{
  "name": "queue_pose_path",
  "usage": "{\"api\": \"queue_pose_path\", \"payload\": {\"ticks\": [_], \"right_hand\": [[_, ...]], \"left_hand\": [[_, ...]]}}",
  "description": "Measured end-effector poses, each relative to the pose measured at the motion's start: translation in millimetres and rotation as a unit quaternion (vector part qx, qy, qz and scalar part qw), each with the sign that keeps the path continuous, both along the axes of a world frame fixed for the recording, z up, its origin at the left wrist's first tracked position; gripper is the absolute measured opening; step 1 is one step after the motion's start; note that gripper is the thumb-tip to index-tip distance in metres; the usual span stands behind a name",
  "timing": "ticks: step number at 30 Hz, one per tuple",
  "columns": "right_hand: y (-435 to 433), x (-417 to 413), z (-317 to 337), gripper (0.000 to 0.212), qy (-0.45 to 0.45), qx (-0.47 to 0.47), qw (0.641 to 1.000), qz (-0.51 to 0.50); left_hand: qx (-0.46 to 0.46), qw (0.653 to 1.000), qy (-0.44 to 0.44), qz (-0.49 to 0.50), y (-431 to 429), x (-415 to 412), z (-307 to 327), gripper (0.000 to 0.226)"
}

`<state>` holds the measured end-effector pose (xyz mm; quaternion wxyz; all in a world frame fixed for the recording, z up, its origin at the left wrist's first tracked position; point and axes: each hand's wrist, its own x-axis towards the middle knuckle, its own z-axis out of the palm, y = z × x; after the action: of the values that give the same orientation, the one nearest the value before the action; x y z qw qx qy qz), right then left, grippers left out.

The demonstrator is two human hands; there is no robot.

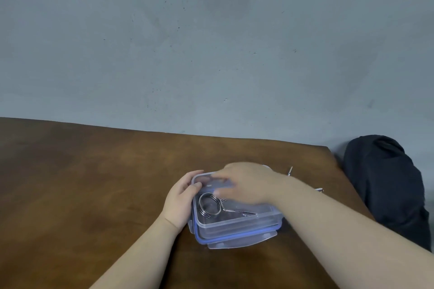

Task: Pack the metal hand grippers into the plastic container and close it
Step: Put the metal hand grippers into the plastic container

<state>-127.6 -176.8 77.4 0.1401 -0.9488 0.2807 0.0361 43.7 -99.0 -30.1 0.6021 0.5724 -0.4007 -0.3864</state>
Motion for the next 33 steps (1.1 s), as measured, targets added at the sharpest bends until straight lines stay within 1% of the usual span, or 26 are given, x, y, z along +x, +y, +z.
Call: {"api": "queue_pose_path", "payload": {"ticks": [2, 3, 4, 5, 6, 7, 8, 10, 11, 13, 15, 18, 20, 21, 23, 24, 25, 27, 29, 31, 33], "right_hand": [[-17.5, -30.8, 10.9, 0.030, -0.069, 0.003, 0.995, -0.073], [-27.1, -48.3, 13.6, 0.026, -0.104, 0.001, 0.988, -0.118], [-36.4, -65.9, 14.6, 0.024, -0.129, -0.007, 0.979, -0.154], [-46.1, -83.2, 12.5, 0.026, -0.131, -0.017, 0.975, -0.179], [-54.7, -98.6, 10.0, 0.030, -0.108, -0.021, 0.976, -0.187], [-62.5, -111.6, 5.1, 0.037, -0.063, -0.019, 0.981, -0.185], [-68.2, -122.2, -0.3, 0.046, -0.010, -0.012, 0.984, -0.178], [-74.7, -134.8, -10.7, 0.060, 0.075, 0.003, 0.984, -0.162], [-76.2, -136.1, -15.9, 0.067, 0.095, 0.011, 0.984, -0.149], [-77.2, -132.1, -25.0, 0.079, 0.113, 0.026, 0.986, -0.122], [-80.0, -125.5, -33.6, 0.080, 0.128, 0.024, 0.987, -0.097], [-82.2, -120.0, -42.6, 0.068, 0.131, 0.015, 0.987, -0.095], [-83.3, -122.0, -47.0, 0.059, 0.119, 0.000, 0.988, -0.102], [-82.5, -125.4, -46.7, 0.056, 0.109, -0.006, 0.988, -0.108], [-79.1, -136.0, -38.8, 0.050, 0.063, 0.004, 0.988, -0.140], [-76.9, -141.1, -31.2, 0.047, 0.020, 0.019, 0.985, -0.168], [-74.5, -144.9, -20.8, 0.046, -0.031, 0.034, 0.979, -0.200], [-66.6, -143.1, 4.9, 0.042, -0.132, 0.055, 0.958, -0.248], [-52.6, -125.5, 30.7, 0.036, -0.198, 0.061, 0.951, -0.228], [-33.0, -98.2, 51.4, 0.036, -0.195, 0.039, 0.964, -0.176], [-12.2, -70.3, 59.9, 0.036, -0.156, 0.010, 0.978, -0.136]], "left_hand": [[-0.005, 1.000, 0.010, 0.005, 5.1, 0.6, -1.2, 0.042], [-0.001, 1.000, 0.011, 0.013, 8.2, -0.3, -0.6, 0.041], [0.000, 1.000, 0.016, 0.023, 10.6, -1.5, -1.0, 0.035], [0.001, 0.999, 0.020, 0.032, 13.2, -3.3, -1.3, 0.028], [-0.001, 0.999, 0.022, 0.040, 15.4, -5.8, -1.1, 0.023], [0.001, 0.999, 0.022, 0.045, 17.6, -7.6, -1.4, 0.022], [0.002, 0.999, 0.019, 0.046, 20.1, -10.1, -1.2, 0.025], [0.008, 0.999, -0.003, 0.039, 22.7, -12.7, -2.3, 0.042], [0.015, 0.999, -0.015, 0.036, 22.7, -12.6, -3.2, 0.046], [0.024, 0.998, -0.034, 0.036, 21.7, -12.0, -3.3, 0.046], [0.030, 0.998, -0.039, 0.030, 20.4, -11.0, -3.4, 0.051], [0.035, 0.999, -0.023, 0.025, 18.3, -9.0, -3.5, 0.063], [0.037, 0.999, -0.015, 0.023, 15.9, -8.1, -3.0, 0.062], [0.039, 0.999, -0.011, 0.021, 14.6, -8.8, -1.7, 0.057], [0.046, 0.999, -0.006, 0.019, 12.3, -10.7, -0.6, 0.039], [0.050, 0.999, -0.006, 0.016, 11.1, -11.0, -0.8, 0.029], [0.052, 0.999, -0.002, 0.012, 9.6, -11.0, -1.4, 0.024], [0.053, 0.999, 0.008, -0.002, 7.0, -12.3, 0.5, 0.027], [0.060, 0.998, 0.011, -0.012, 2.1, -12.9, 1.6, 0.035], [0.069, 0.997, 0.002, -0.018, -2.6, -12.6, 1.3, 0.031], [0.070, 0.997, -0.007, -0.021, -4.6, -11.8, 1.8, 0.030]]}}
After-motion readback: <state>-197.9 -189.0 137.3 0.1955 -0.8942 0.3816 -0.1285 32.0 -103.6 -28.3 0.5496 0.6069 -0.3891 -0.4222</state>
